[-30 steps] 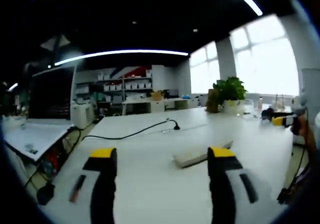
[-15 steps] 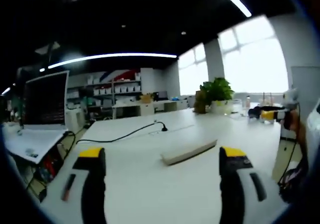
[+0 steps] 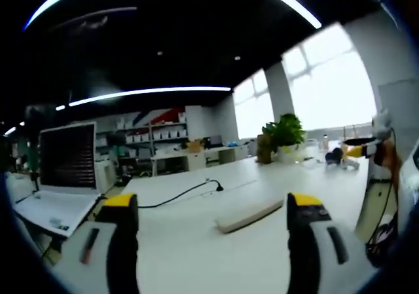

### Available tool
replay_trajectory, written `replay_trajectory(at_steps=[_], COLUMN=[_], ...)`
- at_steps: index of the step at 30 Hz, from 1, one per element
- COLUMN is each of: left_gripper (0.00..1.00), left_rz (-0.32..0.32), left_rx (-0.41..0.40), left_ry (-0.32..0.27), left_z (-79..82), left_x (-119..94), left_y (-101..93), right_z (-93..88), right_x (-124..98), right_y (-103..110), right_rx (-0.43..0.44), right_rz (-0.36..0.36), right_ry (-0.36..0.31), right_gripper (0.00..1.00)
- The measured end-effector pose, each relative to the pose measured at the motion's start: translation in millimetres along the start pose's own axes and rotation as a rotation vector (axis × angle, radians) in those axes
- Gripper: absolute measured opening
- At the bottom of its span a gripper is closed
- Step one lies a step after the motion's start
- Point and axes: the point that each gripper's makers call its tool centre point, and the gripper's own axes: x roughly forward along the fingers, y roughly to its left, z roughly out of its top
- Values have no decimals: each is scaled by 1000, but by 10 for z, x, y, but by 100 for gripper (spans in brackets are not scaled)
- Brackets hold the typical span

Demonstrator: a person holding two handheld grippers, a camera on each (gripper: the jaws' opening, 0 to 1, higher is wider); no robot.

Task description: Arrange the utensils inside the cutlery case until each visible utensil rests in its matching compartment.

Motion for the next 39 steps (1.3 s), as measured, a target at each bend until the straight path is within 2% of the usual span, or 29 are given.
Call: replay_trajectory(at_steps=[7,12,20,27,33,39], left_gripper=[100,100,100,100,100,100], left_rz=[-2,4,-18,-34,9,-20], left_rx=[21,9,17,-6,7,32], left_ry=[23,-5,16,32,46,43], left_z=[-67,-21,-112,-199,-238,-232], left_x=[-74,-107,-127,-127,-113,-98], left_y=[44,83,62,30,101,14], right_z=[-18,-49,-64,-59,-79,-74], right_x=[-68,-80,-81,-100,-112,-131], right_y=[-43,61,124,121,107,50], right_rx=[2,13,-14,-23,-37,-40], right_rz=[-34,-1,8,8,8,-12], right_ry=[-3,0,0,-5,10,12], right_gripper=[99,99,99,99,99,99])
